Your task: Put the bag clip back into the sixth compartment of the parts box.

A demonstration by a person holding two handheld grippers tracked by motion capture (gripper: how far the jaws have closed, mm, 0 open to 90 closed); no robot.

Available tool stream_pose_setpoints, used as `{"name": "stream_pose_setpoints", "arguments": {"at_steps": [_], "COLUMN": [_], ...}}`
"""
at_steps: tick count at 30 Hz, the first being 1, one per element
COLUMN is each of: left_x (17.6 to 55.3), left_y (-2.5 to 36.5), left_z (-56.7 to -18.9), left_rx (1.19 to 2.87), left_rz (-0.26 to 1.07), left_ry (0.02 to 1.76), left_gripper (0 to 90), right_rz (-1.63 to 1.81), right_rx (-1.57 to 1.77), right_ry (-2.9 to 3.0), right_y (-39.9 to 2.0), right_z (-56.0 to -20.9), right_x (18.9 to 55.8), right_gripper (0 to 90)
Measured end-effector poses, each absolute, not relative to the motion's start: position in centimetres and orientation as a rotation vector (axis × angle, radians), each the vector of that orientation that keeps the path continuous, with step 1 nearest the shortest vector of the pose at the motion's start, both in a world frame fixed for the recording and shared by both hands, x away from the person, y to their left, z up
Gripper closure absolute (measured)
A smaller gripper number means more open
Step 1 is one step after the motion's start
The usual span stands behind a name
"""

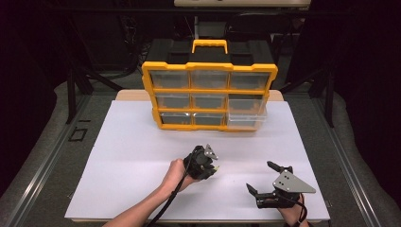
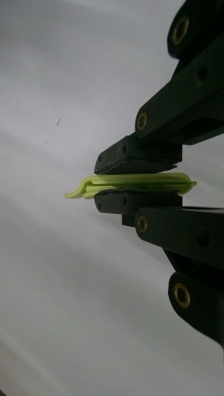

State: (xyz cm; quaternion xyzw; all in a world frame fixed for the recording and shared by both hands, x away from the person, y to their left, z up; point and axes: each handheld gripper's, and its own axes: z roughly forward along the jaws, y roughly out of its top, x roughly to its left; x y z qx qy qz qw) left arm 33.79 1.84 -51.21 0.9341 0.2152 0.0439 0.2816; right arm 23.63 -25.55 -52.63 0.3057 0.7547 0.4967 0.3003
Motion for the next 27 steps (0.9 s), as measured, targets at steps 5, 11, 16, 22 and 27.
{"name": "stream_pose_setpoints", "arguments": {"at_steps": [5, 11, 16, 22, 27], "left_x": [34.2, 34.8, 35.4, 36.0, 36.5], "left_y": [2.4, 3.1, 3.4, 3.5, 3.8], "left_z": [-50.9, -50.7, -50.7, -50.4, -50.1], "left_rx": [2.519, 2.528, 2.555, 2.581, 2.591], "left_rz": [0.114, 0.111, 0.12, 0.118, 0.095], "left_ry": [0.573, 0.578, 0.591, 0.576, 0.564], "left_gripper": [80.3, 80.3, 80.3, 80.2, 80.2], "right_rz": [1.323, 1.334, 1.337, 1.336, 1.332], "right_rx": [0.811, 0.82, 0.816, 0.813, 0.817], "right_ry": [2.003, 2.001, 2.0, 1.993, 1.998], "right_y": [-25.6, -25.7, -25.7, -25.7, -25.7], "right_z": [-52.6, -52.6, -52.6, -52.5, -52.6], "right_x": [23.6, 23.7, 23.7, 23.6, 23.6], "right_gripper": [0.2, 0.0, 0.0, 0.0, 0.0]}}
